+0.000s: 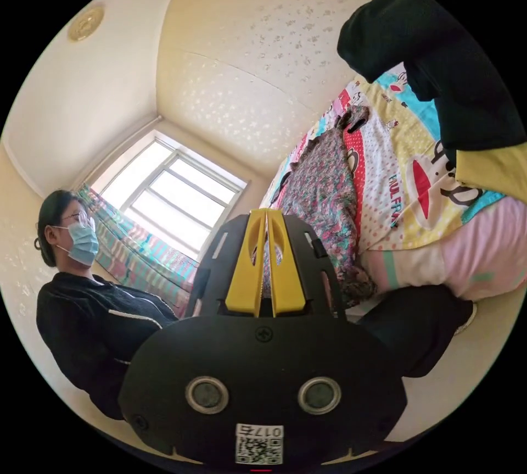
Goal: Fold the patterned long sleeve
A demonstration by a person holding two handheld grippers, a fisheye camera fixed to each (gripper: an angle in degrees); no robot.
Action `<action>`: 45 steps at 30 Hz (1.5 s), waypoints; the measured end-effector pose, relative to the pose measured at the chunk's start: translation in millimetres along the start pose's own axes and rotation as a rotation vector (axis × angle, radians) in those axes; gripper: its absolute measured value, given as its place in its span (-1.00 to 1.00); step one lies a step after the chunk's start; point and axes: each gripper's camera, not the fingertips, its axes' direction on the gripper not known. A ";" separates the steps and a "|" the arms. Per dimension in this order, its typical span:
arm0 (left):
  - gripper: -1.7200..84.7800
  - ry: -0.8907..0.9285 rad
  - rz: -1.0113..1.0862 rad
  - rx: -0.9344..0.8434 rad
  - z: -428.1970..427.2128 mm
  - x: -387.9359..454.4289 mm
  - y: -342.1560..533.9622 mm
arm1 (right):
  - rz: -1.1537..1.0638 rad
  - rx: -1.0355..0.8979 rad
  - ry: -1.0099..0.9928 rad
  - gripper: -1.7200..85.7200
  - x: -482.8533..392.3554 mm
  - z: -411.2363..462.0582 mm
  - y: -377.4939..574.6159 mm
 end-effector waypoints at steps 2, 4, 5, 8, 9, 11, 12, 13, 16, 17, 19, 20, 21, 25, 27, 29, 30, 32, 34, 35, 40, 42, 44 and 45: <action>-0.88 0.000 -0.021 0.051 -19.0 -0.7 6.3 | -0.039 -0.016 0.087 -0.95 -9.7 12.1 -0.8; -0.89 -0.066 -0.013 0.128 -42.3 5.9 20.8 | -0.088 -0.069 0.244 -0.95 -20.7 31.2 -0.8; -0.89 -0.091 -0.017 0.143 -45.5 7.1 24.4 | -0.127 -0.125 0.388 -0.95 -27.5 50.2 -0.5; -0.88 -0.234 -0.055 0.163 -38.7 4.3 37.9 | -0.207 -0.337 0.713 -0.95 -29.1 119.9 -0.9; -0.87 -0.259 -0.088 0.135 -28.6 -1.0 39.9 | -0.225 -0.382 0.762 -0.95 -26.0 136.1 -0.3; -0.85 -0.260 -0.106 0.114 -15.9 -5.4 42.4 | -0.252 -0.530 0.931 -0.95 -0.7 199.8 5.6; -0.84 -0.254 -0.111 0.126 -12.5 -5.5 44.7 | -0.247 -0.572 0.954 -0.95 8.0 214.9 7.4; -0.83 -0.258 -0.104 0.133 -11.0 -3.7 45.7 | -0.232 -0.674 0.966 -0.95 27.5 244.2 12.6; -0.82 -0.332 -0.050 0.120 -1.0 4.9 41.3 | -0.231 -0.722 1.054 -0.95 46.1 284.5 23.4; -0.82 -0.347 -0.037 0.118 2.3 6.7 39.9 | -0.265 -0.744 1.087 -0.95 44.9 293.1 26.6; -0.81 -0.396 -0.016 0.114 10.8 13.0 35.7 | -0.267 -0.722 1.107 -0.95 44.0 296.9 30.2; -0.80 -0.406 -0.013 0.114 12.9 14.1 34.9 | -0.280 -0.698 1.108 -0.95 43.8 295.9 34.3; -0.80 -0.429 -0.007 0.120 17.4 16.3 34.6 | -0.295 -0.687 1.104 -0.95 43.5 294.3 36.8; -0.78 -0.569 0.079 0.105 32.9 29.6 36.4 | -0.080 -0.517 0.942 -0.95 58.9 255.6 33.5; -0.78 -0.606 0.109 0.090 36.6 30.0 37.8 | 0.015 -0.453 0.847 -0.95 70.9 237.1 33.7; -0.79 -0.599 0.102 0.085 32.9 22.0 40.2 | 0.082 -0.400 0.768 -0.94 83.2 222.4 36.0; -0.80 -0.566 0.088 0.085 26.9 12.7 42.6 | 0.088 -0.395 0.758 -0.94 85.1 220.5 36.3; -0.83 -0.492 0.073 0.091 16.3 -5.1 47.9 | 0.098 -0.395 0.735 -0.92 89.6 215.9 35.5; -0.91 -0.332 0.051 0.093 -0.9 -36.0 56.1 | 0.092 -0.411 0.708 -0.90 90.9 211.3 33.3; -0.92 -0.293 0.043 0.098 -5.8 -44.3 58.7 | 0.091 -0.425 0.670 -0.87 92.1 205.6 32.0; -0.96 0.331 0.118 0.227 -53.7 -112.5 104.2 | 0.107 -0.392 0.471 -0.71 96.3 160.1 32.4; -0.96 0.606 0.170 0.400 -77.0 -128.9 129.8 | 0.103 -0.335 0.416 -0.67 96.7 137.5 34.9; -0.96 0.793 0.180 0.570 -99.1 -146.2 152.8 | 0.080 -0.327 0.300 -0.63 101.1 118.7 39.0; -0.96 0.835 0.186 0.650 -114.7 -154.2 164.1 | 0.077 -0.331 0.268 -0.63 103.0 116.2 39.9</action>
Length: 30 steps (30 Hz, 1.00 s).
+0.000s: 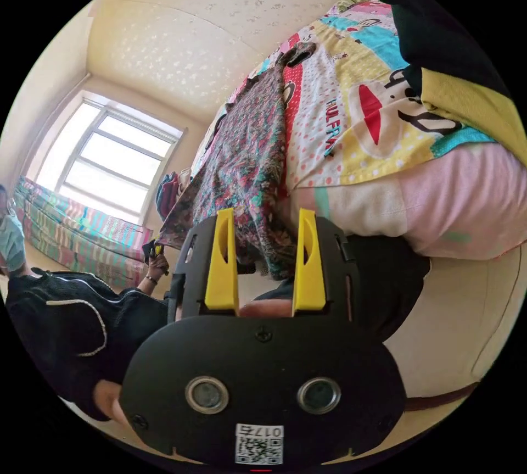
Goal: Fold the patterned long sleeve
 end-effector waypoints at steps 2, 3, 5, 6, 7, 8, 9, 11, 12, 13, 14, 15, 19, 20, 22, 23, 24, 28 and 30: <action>-0.97 0.005 0.059 0.051 -20.3 17.2 -8.6 | -0.017 -0.032 -0.042 -0.63 6.1 0.4 1.0; -0.97 0.015 0.103 0.070 -30.5 29.4 -17.6 | -0.025 -0.041 -0.029 -0.62 5.9 1.7 0.7; -0.97 0.042 0.160 0.090 -43.4 46.1 -34.1 | -0.058 -0.090 0.073 -0.61 2.6 10.1 -3.2; -0.97 0.068 0.191 0.106 -51.5 55.5 -45.0 | -0.063 -0.103 0.097 -0.60 1.9 12.9 -4.7; -0.97 0.096 0.215 0.133 -60.2 63.2 -54.6 | -0.075 -0.138 0.126 -0.59 0.8 19.4 -7.8; -0.97 0.110 0.224 0.151 -64.7 66.2 -58.5 | -0.087 -0.178 0.130 -0.59 0.3 26.9 -10.6; -0.97 0.140 0.237 0.198 -74.8 70.8 -65.1 | -0.090 -0.195 0.126 -0.59 0.5 30.7 -11.7; -0.97 0.184 0.241 0.273 -90.7 72.2 -71.7 | -0.098 -0.238 0.100 -0.61 1.7 46.1 -14.7; -0.97 0.205 0.235 0.324 -101.5 70.1 -73.9 | -0.102 -0.244 0.095 -0.62 1.7 49.8 -15.3; -0.97 0.223 0.223 0.371 -112.5 65.4 -74.8 | -0.104 -0.261 0.095 -0.63 1.3 57.4 -16.9; -0.97 0.232 0.215 0.395 -117.9 62.4 -74.7 | -0.108 -0.278 0.107 -0.63 -0.4 65.2 -18.5; -0.97 0.246 0.196 0.437 -128.0 55.7 -74.1 | -0.113 -0.286 0.114 -0.64 -1.8 69.5 -19.1; -0.97 0.395 0.215 0.651 -165.3 34.2 -64.9 | -0.104 -0.319 0.138 -0.63 -3.9 94.9 -24.8; -0.97 0.495 0.227 0.760 -174.5 26.7 -59.3 | -0.082 -0.311 0.131 -0.62 -2.4 99.8 -26.8; -0.98 0.680 0.196 1.118 -203.4 -4.0 -38.8 | -0.065 -0.297 0.144 -0.61 -1.6 106.4 -30.2; -0.98 0.639 0.184 1.134 -209.8 -6.7 -37.4 | -0.047 -0.296 0.163 -0.61 0.2 110.8 -33.2; -0.98 0.495 0.160 1.066 -219.9 -4.9 -42.0 | -0.036 -0.299 0.172 -0.61 1.5 112.7 -35.1; -0.98 0.109 0.080 0.644 -200.4 12.2 -75.0 | 0.015 -0.322 0.171 -0.63 8.1 120.4 -48.0; -0.98 -0.055 0.026 0.528 -180.5 12.1 -80.3 | 0.024 -0.353 0.196 -0.62 8.7 124.1 -51.9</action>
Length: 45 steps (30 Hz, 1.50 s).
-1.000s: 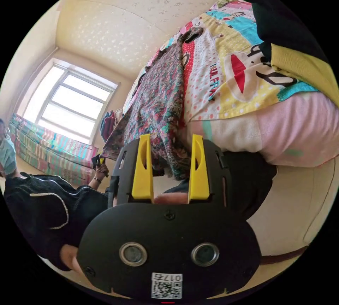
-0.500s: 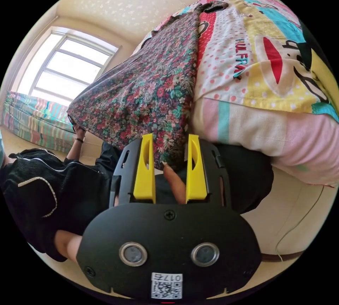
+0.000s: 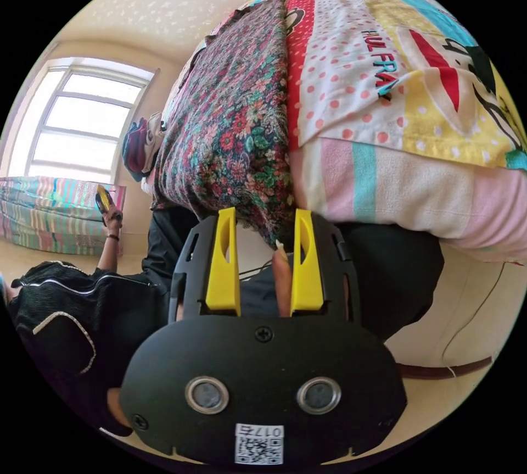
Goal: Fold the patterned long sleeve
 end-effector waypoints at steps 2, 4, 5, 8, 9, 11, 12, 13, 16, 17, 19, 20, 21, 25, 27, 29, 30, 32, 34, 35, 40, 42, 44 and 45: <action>-0.97 -0.128 -0.022 -0.050 13.8 -6.1 7.9 | 0.015 -0.028 0.047 -0.62 -0.2 3.5 -4.9; -0.93 -0.241 -0.039 -0.122 30.9 -17.5 13.8 | 0.028 -0.046 0.068 -0.61 1.1 7.5 -8.4; -0.91 -0.268 -0.034 -0.155 37.0 -19.6 14.3 | 0.039 -0.083 0.093 -0.61 2.3 12.5 -12.0; -0.76 -0.464 0.008 -0.404 83.2 -28.6 18.1 | 0.022 -0.113 0.132 -0.61 -1.3 20.5 -22.2; -0.69 -0.560 0.025 -0.530 107.7 -34.4 22.7 | 0.022 -0.120 0.138 -0.61 -1.3 22.6 -24.3; -0.66 -0.647 0.069 -0.727 147.0 -44.3 35.6 | 0.027 -0.142 0.135 -0.61 2.7 33.8 -31.3; -0.65 -0.677 0.087 -0.827 170.7 -51.8 46.7 | 0.029 -0.152 0.130 -0.61 4.3 36.7 -33.1; -0.65 -0.688 0.091 -0.898 190.4 -59.7 57.3 | 0.038 -0.176 0.134 -0.62 6.9 41.0 -37.3; -0.63 -0.731 0.092 -1.004 227.4 -79.8 81.4 | 0.041 -0.209 0.153 -0.64 11.9 44.9 -44.5; -0.62 -0.751 0.097 -1.019 232.7 -83.1 85.6 | 0.042 -0.219 0.141 -0.64 15.6 45.4 -45.7; -0.59 -0.804 0.115 -1.070 251.0 -93.6 101.9 | 0.042 -0.219 0.109 -0.65 22.0 43.3 -46.0; -0.59 -0.803 0.121 -1.068 254.1 -94.5 105.0 | 0.048 -0.206 0.087 -0.66 27.5 39.9 -45.2; -0.59 -0.802 0.132 -1.054 258.4 -95.0 109.5 | 0.053 -0.199 0.072 -0.66 30.7 37.9 -44.6; -0.59 -0.798 0.131 -1.022 264.5 -96.9 120.6 | 0.056 -0.165 -0.065 -0.71 53.3 24.9 -38.6; -0.59 -0.806 0.143 -1.026 268.8 -95.4 125.9 | 0.046 -0.168 -0.110 -0.73 60.3 21.3 -36.0; -0.59 -0.822 0.160 -1.040 274.1 -93.5 131.2 | 0.041 -0.182 -0.122 -0.78 66.7 18.1 -31.9; -0.60 -0.836 0.166 -1.048 277.4 -92.7 134.3 | 0.036 -0.189 -0.124 -0.79 67.6 17.9 -30.8; -0.62 -0.866 0.179 -1.066 282.3 -90.9 138.8 | -0.008 -0.219 -0.170 -0.85 69.4 16.9 -25.7; -0.69 -0.881 0.225 -1.107 286.9 -86.5 144.7 | -0.030 -0.207 -0.196 -0.88 72.5 10.4 -18.6; -0.74 -0.877 0.228 -1.112 287.0 -85.6 145.6 | -0.041 -0.191 -0.209 -0.89 75.4 4.1 -12.3; -0.90 -0.653 -0.023 -1.030 261.7 -98.5 160.8 | -0.078 -0.071 -0.341 -0.92 91.7 -29.3 23.3; -0.91 -0.536 -0.087 -0.954 242.8 -97.2 162.9 | -0.104 0.006 -0.409 -0.92 97.0 -46.6 42.6; -0.92 -0.362 -0.122 -0.864 222.6 -90.3 162.0 | -0.141 0.154 -0.547 -0.93 105.1 -71.0 74.4; -0.92 -0.262 -0.131 -0.803 207.7 -83.6 159.3 | -0.150 0.194 -0.590 -0.93 107.3 -76.3 82.5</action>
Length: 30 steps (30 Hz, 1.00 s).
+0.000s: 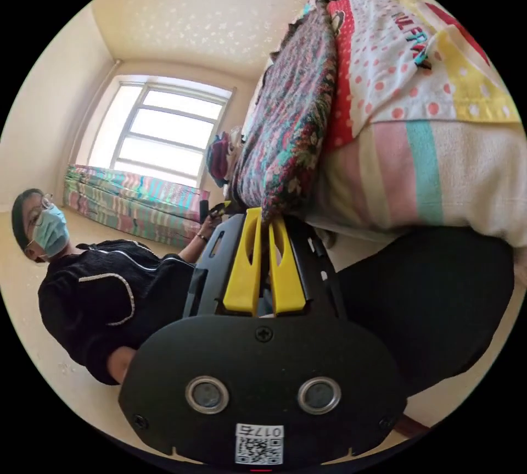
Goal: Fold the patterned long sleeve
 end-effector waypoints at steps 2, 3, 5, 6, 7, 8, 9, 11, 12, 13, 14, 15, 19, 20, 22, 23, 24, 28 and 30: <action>-0.92 0.110 0.046 0.081 -22.1 5.8 14.0 | -0.071 0.129 -0.192 -0.93 -9.7 -21.8 23.6; -0.92 0.160 0.072 0.128 -36.8 10.8 21.8 | -0.095 0.160 -0.232 -0.94 -13.2 -26.6 28.5; -0.92 0.217 0.117 0.194 -59.4 22.3 31.0 | -0.200 0.242 -0.315 -0.94 -34.5 -43.7 40.1; -0.92 0.246 0.157 0.236 -74.5 33.2 35.0 | -0.233 0.253 -0.323 -0.94 -42.4 -47.8 41.2; -0.92 0.266 0.199 0.266 -88.1 45.7 36.6 | -0.300 0.268 -0.327 -0.94 -60.5 -56.1 41.8; -0.92 0.275 0.220 0.277 -94.6 52.5 36.6 | -0.372 0.282 -0.326 -0.94 -81.2 -64.9 41.1; -0.92 0.291 0.267 0.290 -105.9 67.2 35.4 | -0.409 0.290 -0.325 -0.95 -91.7 -69.1 40.9; -0.92 0.311 0.342 0.311 -119.6 90.0 34.5 | -0.542 0.325 -0.352 -0.95 -129.0 -85.8 39.9; -0.92 0.339 0.377 0.331 -127.1 102.3 35.5 | -0.568 0.336 -0.374 -0.95 -136.5 -90.1 39.8; -0.92 0.381 0.408 0.355 -135.1 113.5 38.2 | -0.621 0.364 -0.426 -0.95 -151.0 -99.2 40.6; -0.92 0.403 0.423 0.371 -139.6 118.7 40.7 | -0.670 0.397 -0.480 -0.95 -164.4 -108.4 42.8; -0.93 0.450 0.453 0.412 -149.7 128.3 47.5 | -0.695 0.415 -0.506 -0.95 -171.3 -113.3 44.6; -0.93 0.657 0.529 0.610 -197.2 148.1 84.5 | -0.889 0.528 -0.599 -0.95 -227.2 -153.1 71.3; -0.94 0.685 0.534 0.637 -204.3 150.0 90.1 | -0.945 0.537 -0.608 -0.95 -246.1 -164.1 80.7; -0.94 0.780 0.565 0.731 -234.4 161.5 113.5 | -1.033 0.536 -0.609 -0.95 -277.3 -179.5 95.9; -0.94 0.795 0.574 0.747 -242.0 166.0 118.9 | -1.093 0.536 -0.594 -0.95 -300.2 -189.2 107.4; -0.94 0.812 0.599 0.770 -257.2 177.1 129.4 | -1.122 0.535 -0.585 -0.95 -311.6 -193.5 113.2; -0.94 0.798 0.759 0.799 -306.8 238.0 167.6 | -1.313 0.595 -0.548 -0.95 -383.9 -217.2 160.6; -0.93 0.784 0.847 0.816 -322.9 269.7 186.7 | -1.381 0.611 -0.557 -0.95 -408.0 -227.0 179.0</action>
